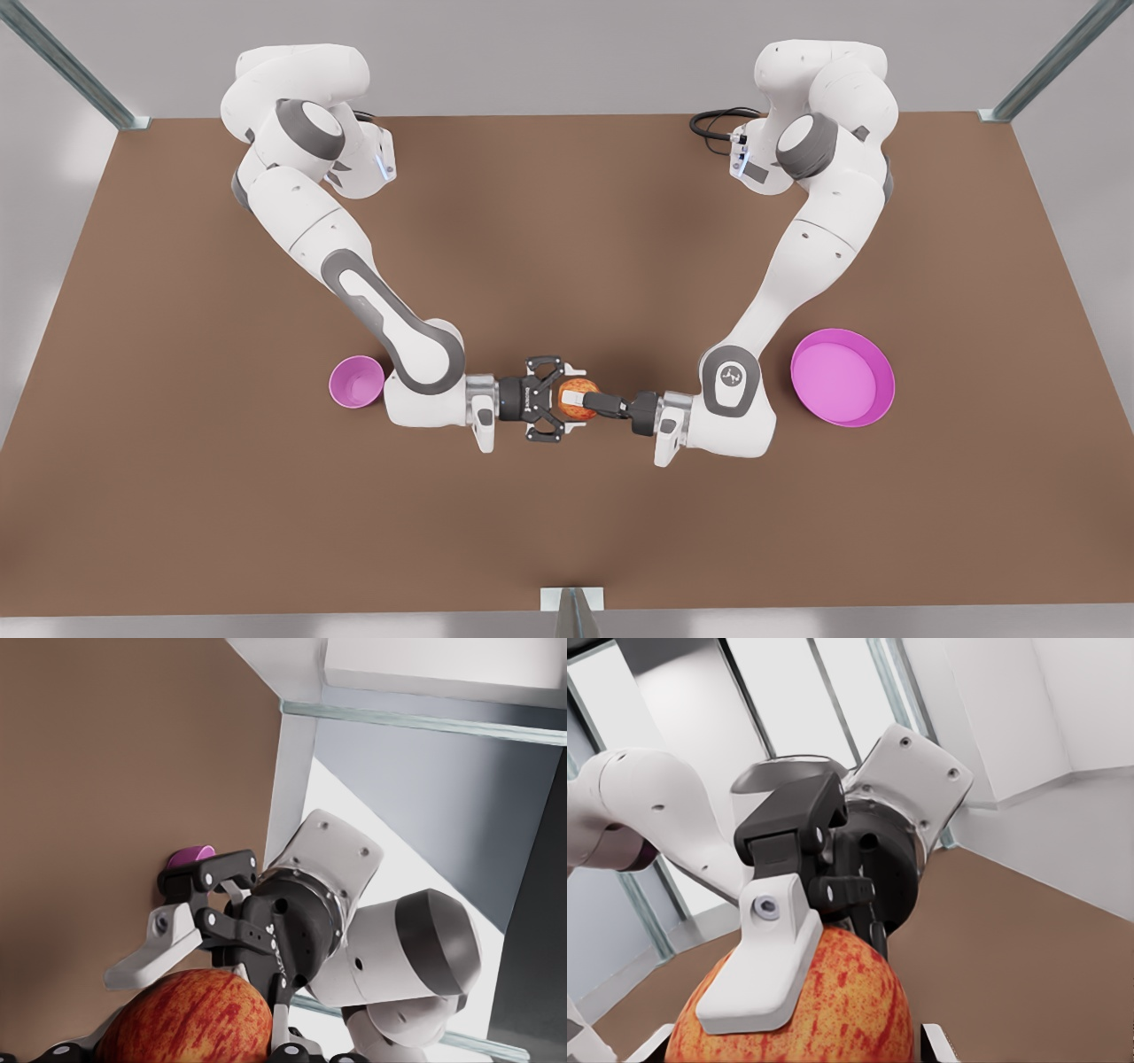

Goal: Use the left arm to pick up the apple from the plate, transfer it to the gripper of the right arm, and then use the right arm to place it into the bowl

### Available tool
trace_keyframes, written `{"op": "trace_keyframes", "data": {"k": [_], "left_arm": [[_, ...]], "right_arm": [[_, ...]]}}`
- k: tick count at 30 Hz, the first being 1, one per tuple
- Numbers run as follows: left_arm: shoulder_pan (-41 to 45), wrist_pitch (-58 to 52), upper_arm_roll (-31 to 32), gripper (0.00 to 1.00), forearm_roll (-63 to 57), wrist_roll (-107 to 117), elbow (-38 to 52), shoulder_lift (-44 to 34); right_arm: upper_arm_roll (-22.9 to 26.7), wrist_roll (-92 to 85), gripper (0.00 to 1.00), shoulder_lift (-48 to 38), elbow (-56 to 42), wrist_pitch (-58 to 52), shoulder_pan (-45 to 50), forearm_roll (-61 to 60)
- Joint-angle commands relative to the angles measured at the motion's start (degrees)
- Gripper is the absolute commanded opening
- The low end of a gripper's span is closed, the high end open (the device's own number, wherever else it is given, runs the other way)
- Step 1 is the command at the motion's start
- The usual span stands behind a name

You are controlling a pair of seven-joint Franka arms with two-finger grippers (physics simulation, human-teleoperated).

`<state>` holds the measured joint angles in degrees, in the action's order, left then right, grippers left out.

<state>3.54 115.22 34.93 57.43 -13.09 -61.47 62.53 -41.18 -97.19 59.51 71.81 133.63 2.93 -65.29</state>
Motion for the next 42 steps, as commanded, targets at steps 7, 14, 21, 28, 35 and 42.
{"op": "trace_keyframes", "data": {"k": [7, 14, 21, 28, 35, 42], "left_arm": [[-0.03, 0.01, 0.05, 0.77, 0.05, -0.36, 0.03, -0.04], [0.06, 0.62, 0.05, 1.00, -0.03, -0.36, 0.03, -0.21], [-6.88, -6.84, -0.13, 1.00, -2.32, 2.10, -0.06, -1.18], [-12.86, -30.04, 2.51, 1.00, -66.03, 27.93, -0.32, -22.18], [6.39, -14.42, -28.34, 1.00, -60.24, 31.28, -36.68, -52.06], [4.72, -31.72, -29.31, 1.00, -56.37, 31.28, -13.42, -42.93]], "right_arm": [[-0.04, -2.92, 0.69, -0.09, -0.45, 0.40, -0.03, -0.01], [-0.04, -2.83, 0.69, -0.09, -0.45, -0.13, -0.29, -0.10], [-0.30, -3.27, 0.70, -0.79, 0.70, -1.88, -3.54, 0.52], [0.22, -2.66, 0.70, -1.67, 6.32, -14.97, -16.02, 19.49], [11.47, 0.68, 0.70, -13.44, 10.45, -30.71, -27.10, 53.15], [13.67, 10.52, 0.72, -25.49, 13.52, -34.06, -23.23, 68.54]]}}
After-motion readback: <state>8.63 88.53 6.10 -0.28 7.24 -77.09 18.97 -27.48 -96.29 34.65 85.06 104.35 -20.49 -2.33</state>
